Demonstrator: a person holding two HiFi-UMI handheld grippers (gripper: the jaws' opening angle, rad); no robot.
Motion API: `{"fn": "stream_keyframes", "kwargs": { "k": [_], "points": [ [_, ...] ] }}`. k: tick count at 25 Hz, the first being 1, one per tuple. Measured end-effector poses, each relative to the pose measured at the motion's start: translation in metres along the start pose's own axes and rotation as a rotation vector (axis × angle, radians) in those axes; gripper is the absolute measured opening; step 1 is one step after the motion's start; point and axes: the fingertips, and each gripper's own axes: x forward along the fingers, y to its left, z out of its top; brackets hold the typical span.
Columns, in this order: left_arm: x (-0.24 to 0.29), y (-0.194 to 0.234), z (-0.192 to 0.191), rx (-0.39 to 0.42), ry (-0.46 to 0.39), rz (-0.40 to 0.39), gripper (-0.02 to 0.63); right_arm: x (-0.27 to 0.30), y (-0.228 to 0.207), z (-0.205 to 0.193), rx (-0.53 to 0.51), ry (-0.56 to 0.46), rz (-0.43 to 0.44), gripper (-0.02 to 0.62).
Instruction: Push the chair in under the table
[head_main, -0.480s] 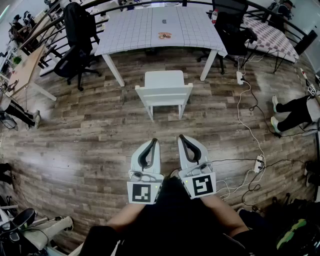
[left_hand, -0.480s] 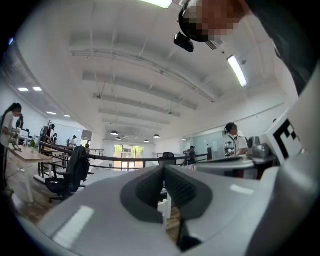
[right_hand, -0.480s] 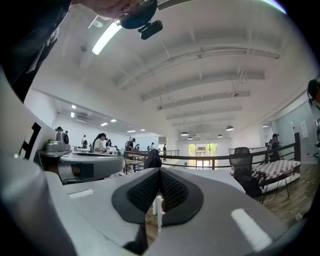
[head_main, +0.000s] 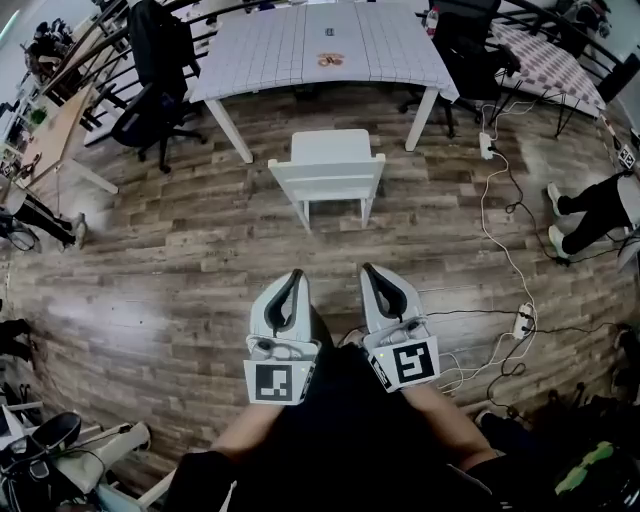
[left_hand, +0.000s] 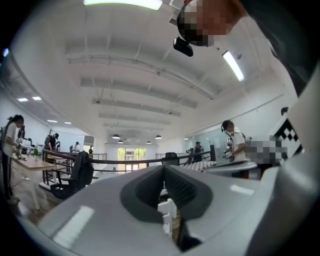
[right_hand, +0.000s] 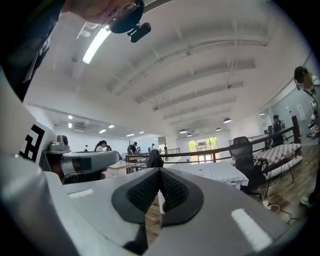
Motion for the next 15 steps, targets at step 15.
{"fn": "stream_keyframes", "kwargs": {
  "k": [15],
  "points": [
    [0.064, 0.028, -0.058, -0.025, 0.119, -0.05, 0.009, 0.05, -0.05, -0.031, -0.01, 0.111, -0.035, -0.002]
  ]
}}
